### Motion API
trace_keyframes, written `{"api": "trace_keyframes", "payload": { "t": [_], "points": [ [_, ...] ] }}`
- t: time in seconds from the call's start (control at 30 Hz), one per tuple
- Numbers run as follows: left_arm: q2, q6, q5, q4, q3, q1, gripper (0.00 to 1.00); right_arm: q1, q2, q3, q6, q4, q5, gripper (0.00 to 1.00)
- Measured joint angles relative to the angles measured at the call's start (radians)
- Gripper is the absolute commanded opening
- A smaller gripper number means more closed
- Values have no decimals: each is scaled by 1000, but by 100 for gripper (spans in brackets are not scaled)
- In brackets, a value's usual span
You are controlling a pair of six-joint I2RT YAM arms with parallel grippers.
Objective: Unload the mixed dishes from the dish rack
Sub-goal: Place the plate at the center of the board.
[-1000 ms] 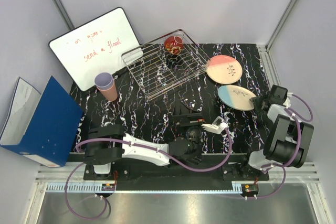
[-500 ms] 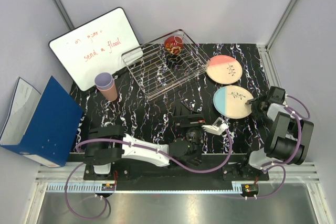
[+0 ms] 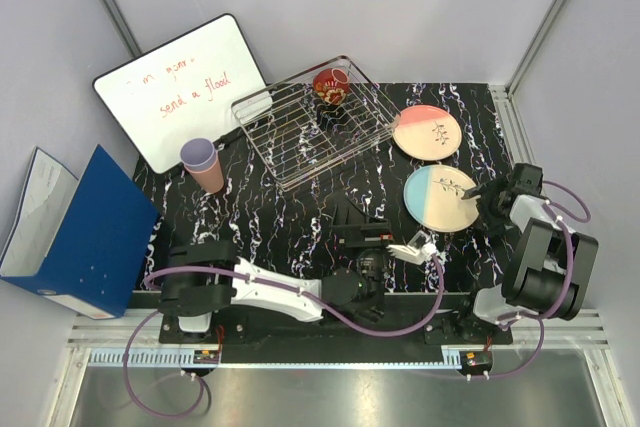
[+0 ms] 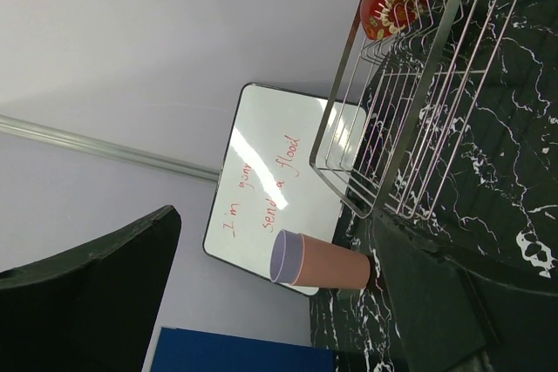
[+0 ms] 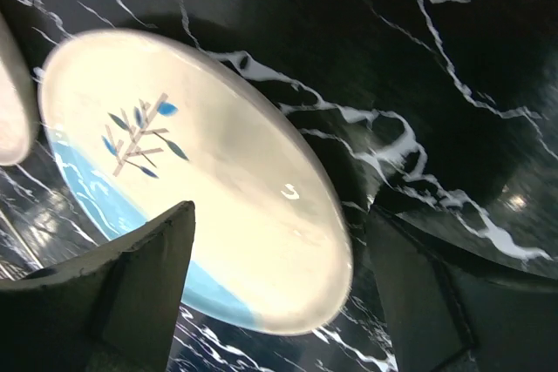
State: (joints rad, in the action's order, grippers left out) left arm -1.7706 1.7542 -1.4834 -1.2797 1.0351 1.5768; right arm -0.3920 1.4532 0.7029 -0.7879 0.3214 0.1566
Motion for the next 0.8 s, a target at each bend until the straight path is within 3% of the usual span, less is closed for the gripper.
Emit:
{"api": "trace_keyframes", "payload": {
  "t": [0.27, 0.43, 0.53, 0.73, 0.8],
  "points": [
    [-13, 11, 0, 1, 4, 15, 99, 1, -88, -33, 5, 129, -42, 89],
    [-11, 16, 0, 0, 4, 14, 99, 1, -365, -119, -53, 207, -36, 90],
    [7, 26, 0, 3, 8, 4, 99, 2, -530, -67, -68, 219, -11, 89],
    [59, 44, -4, 2, 158, -111, 99, 23, -549, 72, -95, 106, 150, 86],
    [76, -23, 5, 17, 231, -172, 99, 36, -550, 72, -127, 31, 227, 86]
  ]
}}
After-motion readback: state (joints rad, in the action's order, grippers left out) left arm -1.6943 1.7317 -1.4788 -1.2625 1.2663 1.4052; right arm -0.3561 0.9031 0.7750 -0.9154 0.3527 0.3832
